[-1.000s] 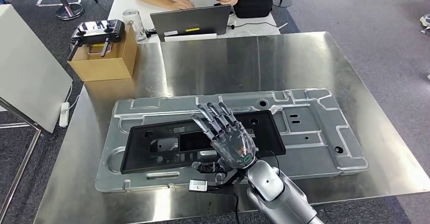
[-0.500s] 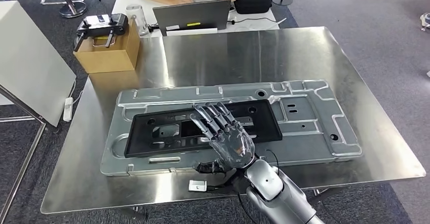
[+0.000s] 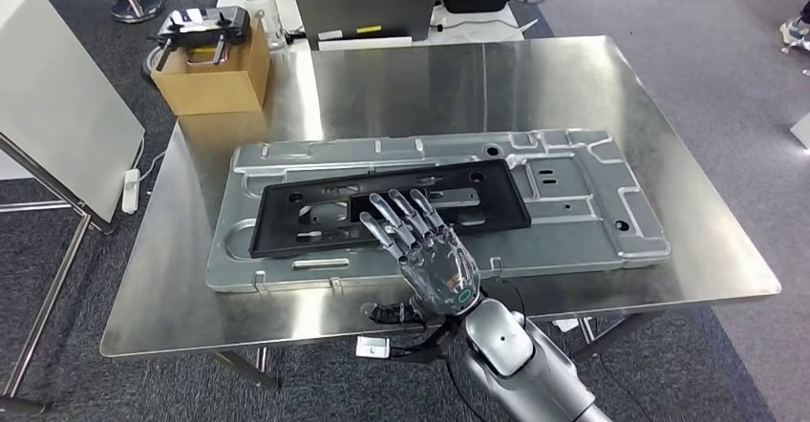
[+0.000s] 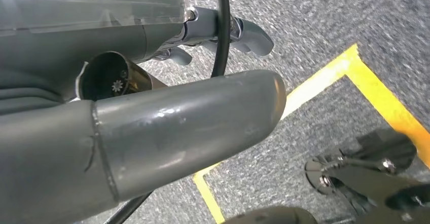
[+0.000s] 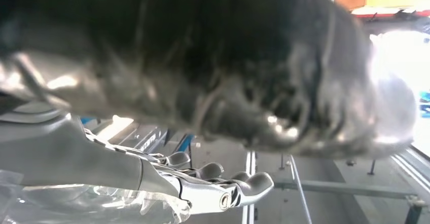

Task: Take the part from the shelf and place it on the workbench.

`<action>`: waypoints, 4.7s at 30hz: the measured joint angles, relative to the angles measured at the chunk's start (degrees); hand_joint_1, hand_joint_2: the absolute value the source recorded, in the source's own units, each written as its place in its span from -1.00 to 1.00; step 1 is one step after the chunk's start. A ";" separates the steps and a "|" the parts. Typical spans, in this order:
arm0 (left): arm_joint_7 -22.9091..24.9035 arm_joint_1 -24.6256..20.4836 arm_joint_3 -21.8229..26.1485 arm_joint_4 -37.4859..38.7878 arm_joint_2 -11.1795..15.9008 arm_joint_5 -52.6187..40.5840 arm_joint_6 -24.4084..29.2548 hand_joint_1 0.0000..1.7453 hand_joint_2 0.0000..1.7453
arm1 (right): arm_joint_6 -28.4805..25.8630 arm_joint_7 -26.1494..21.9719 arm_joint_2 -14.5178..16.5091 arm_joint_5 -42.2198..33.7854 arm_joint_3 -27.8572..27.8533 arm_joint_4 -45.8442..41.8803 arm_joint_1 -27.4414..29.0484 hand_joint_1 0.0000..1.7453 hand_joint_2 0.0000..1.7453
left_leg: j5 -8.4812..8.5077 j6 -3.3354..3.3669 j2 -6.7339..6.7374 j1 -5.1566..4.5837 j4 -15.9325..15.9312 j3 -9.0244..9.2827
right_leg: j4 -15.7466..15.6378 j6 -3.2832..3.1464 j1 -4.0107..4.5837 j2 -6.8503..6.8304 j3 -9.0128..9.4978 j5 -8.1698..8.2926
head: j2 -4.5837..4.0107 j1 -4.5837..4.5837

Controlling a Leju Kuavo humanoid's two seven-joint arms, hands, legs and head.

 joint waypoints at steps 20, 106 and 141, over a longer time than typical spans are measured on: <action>-0.44 -0.70 0.51 0.04 -0.84 0.23 0.00 -1.00 -1.00 | -0.02 -0.65 0.01 -0.94 -0.01 2.23 -0.49 -1.00 -1.00 | -4.68 0.92 0.14 0.96 -1.40 5.79 | 5.95 2.24 -1.26 -0.17 -11.62 2.22 | 0.00 0.05; -2.95 1.21 6.63 0.37 -1.19 3.00 0.38 -1.00 -1.00 | 27.35 3.29 9.97 -49.35 -60.02 60.34 17.80 -1.00 1.00 | -8.86 0.50 0.44 -0.06 -0.79 11.21 | -0.16 -0.34 -0.06 -0.39 -6.45 5.25 | 0.00 0.28; -3.25 1.83 6.70 0.37 -1.33 2.87 -0.80 -1.00 -1.00 | 27.50 3.50 10.21 -50.24 -61.29 60.69 18.10 -1.00 -1.00 | -6.44 1.03 -2.64 0.47 -1.99 7.62 | 0.74 1.59 -1.11 5.59 -5.19 3.14 | 0.00 0.35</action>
